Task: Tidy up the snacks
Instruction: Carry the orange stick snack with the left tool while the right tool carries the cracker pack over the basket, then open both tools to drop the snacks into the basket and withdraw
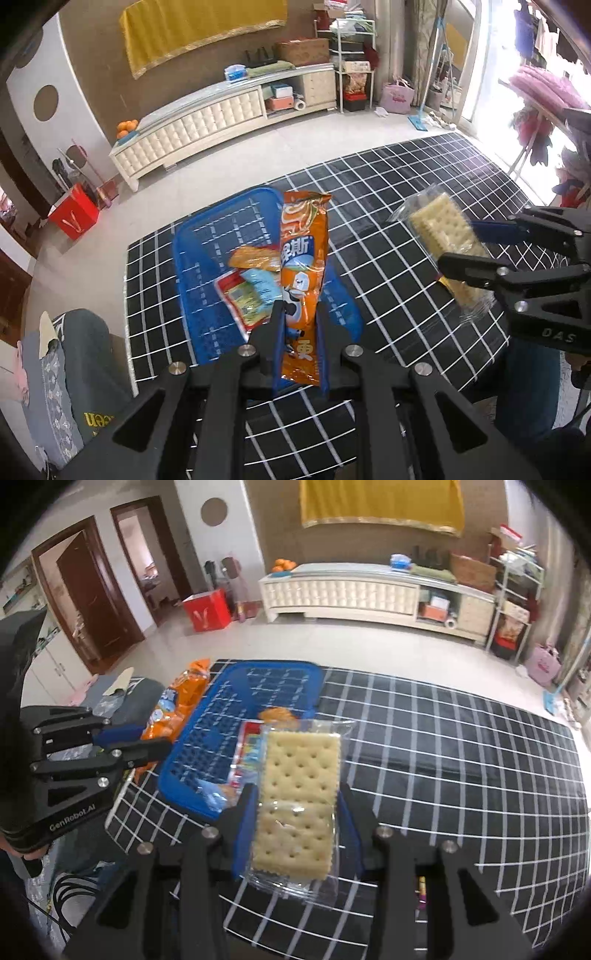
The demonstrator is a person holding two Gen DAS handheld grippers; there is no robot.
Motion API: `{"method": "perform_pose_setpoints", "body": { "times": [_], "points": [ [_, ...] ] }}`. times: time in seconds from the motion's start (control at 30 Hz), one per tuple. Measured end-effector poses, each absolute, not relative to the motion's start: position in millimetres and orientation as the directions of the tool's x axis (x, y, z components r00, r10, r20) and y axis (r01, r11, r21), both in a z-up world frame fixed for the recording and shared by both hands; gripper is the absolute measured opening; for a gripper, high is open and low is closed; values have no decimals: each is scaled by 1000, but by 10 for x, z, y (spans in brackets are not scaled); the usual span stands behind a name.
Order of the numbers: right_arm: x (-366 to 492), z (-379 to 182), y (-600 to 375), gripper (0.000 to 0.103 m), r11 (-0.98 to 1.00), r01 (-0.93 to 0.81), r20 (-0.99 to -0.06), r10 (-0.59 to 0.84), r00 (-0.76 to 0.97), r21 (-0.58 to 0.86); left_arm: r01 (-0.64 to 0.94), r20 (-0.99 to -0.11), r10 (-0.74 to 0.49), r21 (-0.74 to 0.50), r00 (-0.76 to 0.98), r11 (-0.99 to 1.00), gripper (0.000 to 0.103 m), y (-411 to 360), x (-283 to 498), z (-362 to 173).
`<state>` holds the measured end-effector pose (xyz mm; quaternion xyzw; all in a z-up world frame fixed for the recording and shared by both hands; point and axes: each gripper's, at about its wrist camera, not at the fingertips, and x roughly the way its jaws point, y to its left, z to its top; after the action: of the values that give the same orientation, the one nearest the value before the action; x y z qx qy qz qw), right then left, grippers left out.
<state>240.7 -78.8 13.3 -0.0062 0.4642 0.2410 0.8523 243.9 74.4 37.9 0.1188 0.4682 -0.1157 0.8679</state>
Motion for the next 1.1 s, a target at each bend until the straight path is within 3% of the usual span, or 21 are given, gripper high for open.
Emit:
{"method": "perform_pose_setpoints", "body": {
  "times": [0.5, 0.8, 0.83, 0.9, 1.1],
  "points": [
    [2807, -250, -198, 47, 863, -423, -820, 441, 365, 276, 189, -877, -121, -35, 466, 981, 14, 1519, 2724, 13],
    [2965, -311, -248, 47, 871, -406, -830, 429, 357, 276, 192, -898, -138, -62, 418, 980, 14, 1459, 2990, -272],
    [2980, -310, -258, 47, 872, -405, -831, 427, 357, 274, 191, -895, -143, -67, 423, 979, 17, 1456, 3030, -299],
    [2990, -310, -293, 47, 876, -402, -835, 419, 357, 268, 163, -900, -128, -65, 416, 984, 41, 1472, 3094, -327],
    [2970, -278, -287, 47, 874, -391, -837, 429, 340, 289, 140, -898, -120, -66, 423, 988, 41, 1548, 3065, -280]
  ]
}}
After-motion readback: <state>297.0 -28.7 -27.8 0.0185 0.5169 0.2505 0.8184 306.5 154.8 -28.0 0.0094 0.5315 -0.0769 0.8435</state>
